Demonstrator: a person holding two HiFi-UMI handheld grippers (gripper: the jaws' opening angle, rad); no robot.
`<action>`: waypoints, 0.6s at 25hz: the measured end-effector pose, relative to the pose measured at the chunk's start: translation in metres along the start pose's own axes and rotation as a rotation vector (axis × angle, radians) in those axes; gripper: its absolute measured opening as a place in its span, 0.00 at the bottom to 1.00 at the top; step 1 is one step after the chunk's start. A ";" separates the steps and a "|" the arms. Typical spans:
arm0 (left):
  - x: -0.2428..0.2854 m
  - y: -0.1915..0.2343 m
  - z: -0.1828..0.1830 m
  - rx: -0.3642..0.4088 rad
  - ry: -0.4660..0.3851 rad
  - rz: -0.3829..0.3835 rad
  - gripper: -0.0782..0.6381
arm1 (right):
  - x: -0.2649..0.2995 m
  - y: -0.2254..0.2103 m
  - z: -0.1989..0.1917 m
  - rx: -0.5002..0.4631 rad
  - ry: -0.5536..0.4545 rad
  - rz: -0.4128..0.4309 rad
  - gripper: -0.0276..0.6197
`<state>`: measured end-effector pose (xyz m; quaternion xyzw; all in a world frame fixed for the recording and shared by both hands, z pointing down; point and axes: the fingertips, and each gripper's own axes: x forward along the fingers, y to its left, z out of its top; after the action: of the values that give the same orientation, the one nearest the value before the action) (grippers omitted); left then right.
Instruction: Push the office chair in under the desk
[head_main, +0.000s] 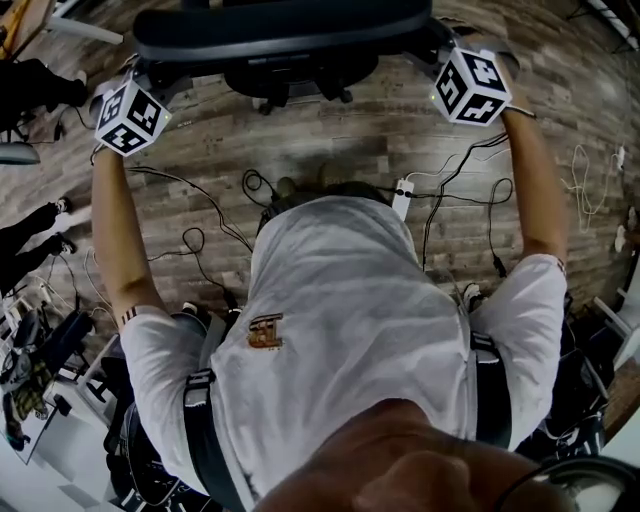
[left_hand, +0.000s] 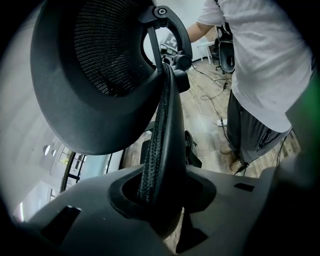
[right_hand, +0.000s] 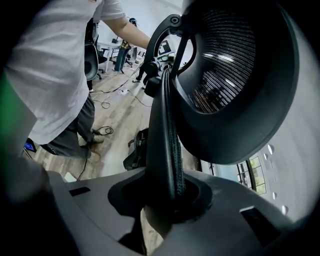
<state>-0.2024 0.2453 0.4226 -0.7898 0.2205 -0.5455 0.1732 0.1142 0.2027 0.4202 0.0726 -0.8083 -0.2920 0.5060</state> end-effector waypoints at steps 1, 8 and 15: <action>0.001 0.000 0.000 -0.002 0.001 0.000 0.29 | 0.001 -0.001 0.000 -0.004 -0.004 0.000 0.21; 0.009 0.005 -0.001 -0.012 0.017 0.000 0.29 | 0.004 -0.004 -0.003 -0.016 -0.019 0.005 0.21; 0.014 0.013 0.002 -0.011 0.013 0.011 0.29 | 0.006 -0.010 -0.011 -0.008 -0.003 -0.007 0.21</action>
<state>-0.1984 0.2267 0.4266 -0.7859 0.2287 -0.5486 0.1704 0.1191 0.1875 0.4226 0.0732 -0.8078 -0.2970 0.5039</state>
